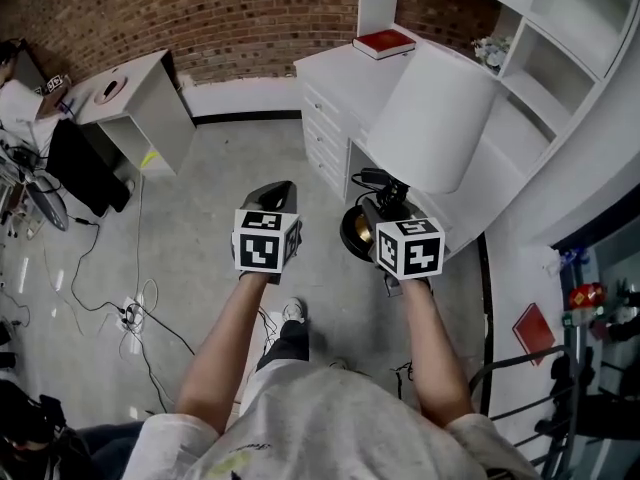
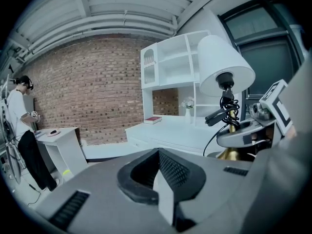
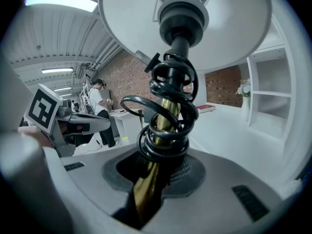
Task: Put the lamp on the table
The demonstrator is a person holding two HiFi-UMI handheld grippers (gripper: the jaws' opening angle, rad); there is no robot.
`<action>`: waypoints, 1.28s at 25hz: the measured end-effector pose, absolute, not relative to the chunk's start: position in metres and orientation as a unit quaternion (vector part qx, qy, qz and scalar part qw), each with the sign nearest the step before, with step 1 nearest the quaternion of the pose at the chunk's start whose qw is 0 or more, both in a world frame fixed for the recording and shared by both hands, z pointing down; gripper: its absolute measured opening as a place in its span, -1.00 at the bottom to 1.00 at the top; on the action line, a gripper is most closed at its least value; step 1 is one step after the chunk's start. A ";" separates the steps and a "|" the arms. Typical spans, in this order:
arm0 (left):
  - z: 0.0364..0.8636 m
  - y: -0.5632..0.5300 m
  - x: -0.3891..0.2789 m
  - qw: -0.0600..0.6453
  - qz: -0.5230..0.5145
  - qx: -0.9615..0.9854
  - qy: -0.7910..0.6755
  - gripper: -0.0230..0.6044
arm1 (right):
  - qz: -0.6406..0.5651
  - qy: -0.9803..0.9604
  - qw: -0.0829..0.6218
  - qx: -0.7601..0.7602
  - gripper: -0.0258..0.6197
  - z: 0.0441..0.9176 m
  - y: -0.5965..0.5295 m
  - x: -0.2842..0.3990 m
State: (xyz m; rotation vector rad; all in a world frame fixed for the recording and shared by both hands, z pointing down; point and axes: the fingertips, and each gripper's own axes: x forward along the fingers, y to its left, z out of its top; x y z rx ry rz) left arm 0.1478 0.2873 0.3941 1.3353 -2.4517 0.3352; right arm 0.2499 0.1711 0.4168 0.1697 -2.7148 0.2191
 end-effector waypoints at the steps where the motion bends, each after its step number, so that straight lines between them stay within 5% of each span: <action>1: 0.395 0.283 0.140 0.166 0.117 0.470 -0.859 -0.96 | 0.078 -0.974 0.206 0.062 -0.60 0.417 0.168 0.243; 20: 0.390 0.217 -0.016 0.172 0.119 0.543 -0.813 -0.96 | 0.091 -0.966 0.204 0.127 -0.60 0.400 0.127 0.102; 32: 0.386 0.175 -0.059 0.155 0.130 0.600 -0.774 -0.96 | 0.095 -0.958 0.203 0.180 -0.60 0.395 0.108 0.061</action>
